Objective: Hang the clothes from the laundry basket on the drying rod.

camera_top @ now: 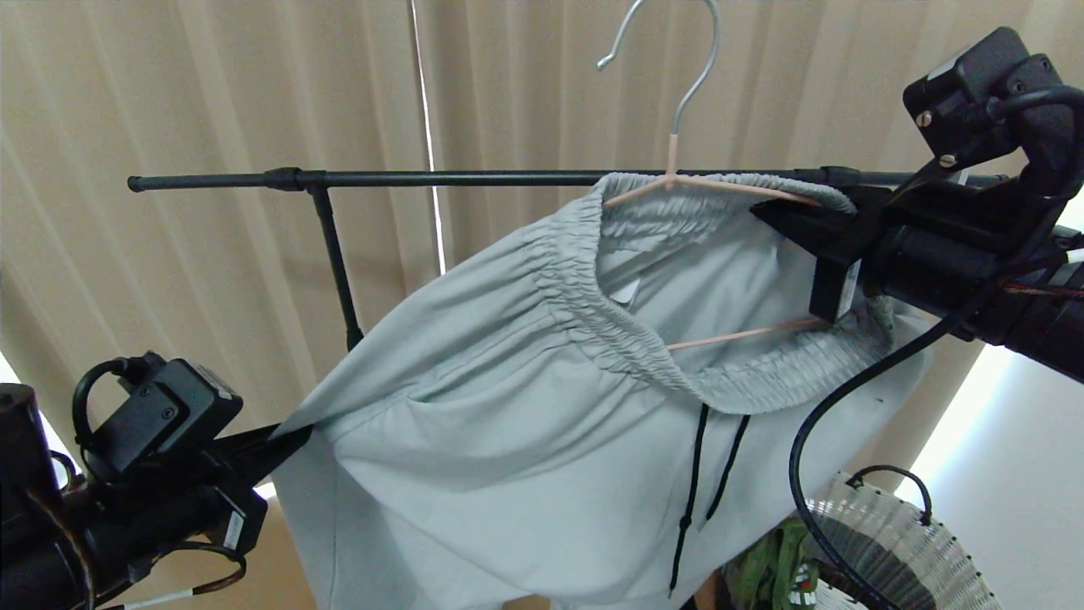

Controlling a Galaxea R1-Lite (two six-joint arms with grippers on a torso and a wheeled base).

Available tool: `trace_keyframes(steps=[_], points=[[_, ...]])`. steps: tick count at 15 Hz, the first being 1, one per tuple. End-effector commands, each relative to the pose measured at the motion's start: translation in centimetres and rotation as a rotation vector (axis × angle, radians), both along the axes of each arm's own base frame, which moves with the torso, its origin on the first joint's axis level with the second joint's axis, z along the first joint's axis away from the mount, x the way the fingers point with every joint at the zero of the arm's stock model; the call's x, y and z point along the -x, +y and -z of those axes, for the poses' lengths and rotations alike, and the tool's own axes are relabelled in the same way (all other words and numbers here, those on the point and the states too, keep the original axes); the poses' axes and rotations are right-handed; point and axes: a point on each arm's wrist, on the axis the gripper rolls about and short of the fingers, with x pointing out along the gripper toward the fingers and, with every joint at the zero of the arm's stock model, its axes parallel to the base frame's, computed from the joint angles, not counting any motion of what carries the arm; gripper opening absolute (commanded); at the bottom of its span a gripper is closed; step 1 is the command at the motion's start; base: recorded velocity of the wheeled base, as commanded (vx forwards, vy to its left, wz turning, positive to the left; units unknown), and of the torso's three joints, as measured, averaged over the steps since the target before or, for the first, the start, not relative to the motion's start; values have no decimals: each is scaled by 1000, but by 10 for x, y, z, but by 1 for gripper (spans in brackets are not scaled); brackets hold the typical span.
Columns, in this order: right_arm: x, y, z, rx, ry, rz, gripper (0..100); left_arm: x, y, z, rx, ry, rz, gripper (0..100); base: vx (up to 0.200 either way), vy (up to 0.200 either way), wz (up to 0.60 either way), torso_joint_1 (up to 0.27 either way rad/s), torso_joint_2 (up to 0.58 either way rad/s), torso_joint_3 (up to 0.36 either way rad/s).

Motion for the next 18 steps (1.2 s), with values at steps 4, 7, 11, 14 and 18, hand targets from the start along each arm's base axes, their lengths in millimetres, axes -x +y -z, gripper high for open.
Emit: trace_keyframes(steps=[4,7,11,14,18], points=[[-1,1,1,2,1,3,0,-4,8,1,-32,0,-38,0,0,0,0,0,0,0],[-2,0,3,12,13,11,0,-1,6,0,-26,-10,-19,100,0,0,0,0,0,0],[-12,-20,15,86,134,125,0,17,7,-14,84,-64,31,100,0,0,0,0,0,0],[-3,-28,24,159,235,222,0,38,10,-21,193,-97,51,100,0,0,0,0,0,0],[-2,-56,33,231,348,424,0,62,14,-26,300,-139,36,100,0,0,0,0,0,0]])
